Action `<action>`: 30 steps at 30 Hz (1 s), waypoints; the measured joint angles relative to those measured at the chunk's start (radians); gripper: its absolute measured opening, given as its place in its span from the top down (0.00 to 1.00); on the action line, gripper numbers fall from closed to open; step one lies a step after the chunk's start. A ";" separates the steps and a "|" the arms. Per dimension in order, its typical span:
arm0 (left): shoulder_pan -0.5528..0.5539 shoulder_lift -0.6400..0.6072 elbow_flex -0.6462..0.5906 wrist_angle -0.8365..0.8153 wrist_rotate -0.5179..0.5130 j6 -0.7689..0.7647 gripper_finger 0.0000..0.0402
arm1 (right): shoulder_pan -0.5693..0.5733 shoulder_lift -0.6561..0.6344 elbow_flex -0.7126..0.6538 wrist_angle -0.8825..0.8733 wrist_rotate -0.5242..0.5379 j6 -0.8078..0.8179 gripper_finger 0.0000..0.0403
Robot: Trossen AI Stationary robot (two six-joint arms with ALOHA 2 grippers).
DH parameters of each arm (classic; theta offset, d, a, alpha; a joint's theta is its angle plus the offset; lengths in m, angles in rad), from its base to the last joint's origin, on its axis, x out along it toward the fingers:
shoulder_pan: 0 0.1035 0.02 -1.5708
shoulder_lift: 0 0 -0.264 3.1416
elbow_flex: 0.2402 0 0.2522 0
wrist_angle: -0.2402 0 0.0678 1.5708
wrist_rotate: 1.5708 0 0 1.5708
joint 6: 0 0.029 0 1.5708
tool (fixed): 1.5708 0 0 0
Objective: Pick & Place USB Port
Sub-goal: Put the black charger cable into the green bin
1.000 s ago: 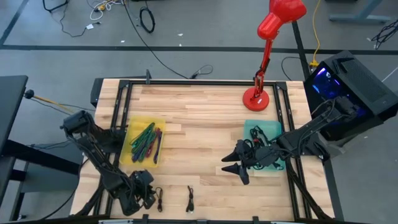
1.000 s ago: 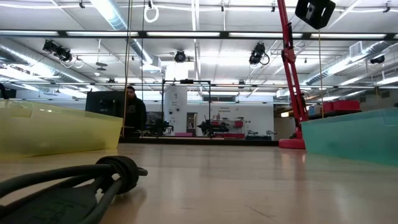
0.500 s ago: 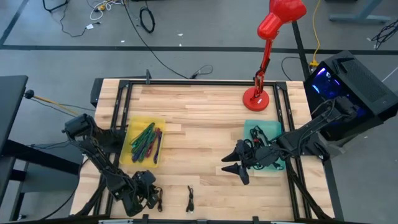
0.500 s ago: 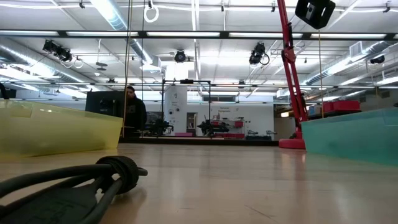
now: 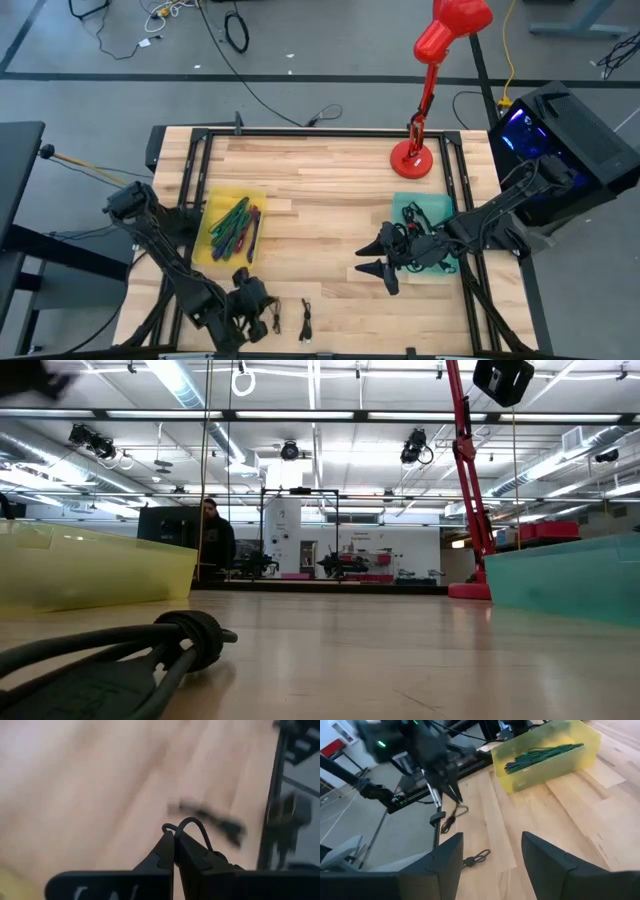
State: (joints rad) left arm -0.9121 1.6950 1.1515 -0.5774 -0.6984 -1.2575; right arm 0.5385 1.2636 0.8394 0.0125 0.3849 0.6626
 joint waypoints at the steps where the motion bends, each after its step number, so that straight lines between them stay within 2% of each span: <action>1: 0.006 0.000 0.049 -0.046 -0.050 0.048 0.98 | 0.000 0.004 0.000 0.010 0.001 -0.010 0.50; 4: 0.013 -0.002 0.157 -0.098 -0.269 0.220 0.98 | 0.000 0.030 0.000 0.074 -0.012 -0.056 0.50; 6: 0.025 -0.003 0.201 -0.099 -0.375 0.337 0.98 | 0.000 0.061 0.000 0.145 -0.036 -0.088 0.50; 13: 0.124 -0.003 0.268 -0.063 -0.515 0.597 0.98 | -0.005 0.161 0.000 0.404 -0.064 -0.207 0.50; 16: 0.173 -0.003 0.268 0.024 -0.528 0.703 0.98 | -0.016 0.184 0.000 0.463 -0.062 -0.236 0.50; 22: 0.252 0.003 0.268 0.198 -0.426 0.864 0.98 | -0.046 0.202 0.000 0.485 -0.060 -0.254 0.50; 27: 0.288 0.002 0.268 0.228 -0.401 0.890 0.98 | -0.054 0.206 0.000 0.487 -0.056 -0.258 0.50; 30: 0.302 0.002 0.268 0.245 -0.370 0.890 0.98 | -0.055 0.206 0.000 0.489 -0.014 -0.274 0.50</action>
State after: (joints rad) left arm -0.6101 1.6974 1.4193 -0.3328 -1.0681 -0.3676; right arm 0.4839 1.4700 0.8398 0.5014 0.3708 0.3885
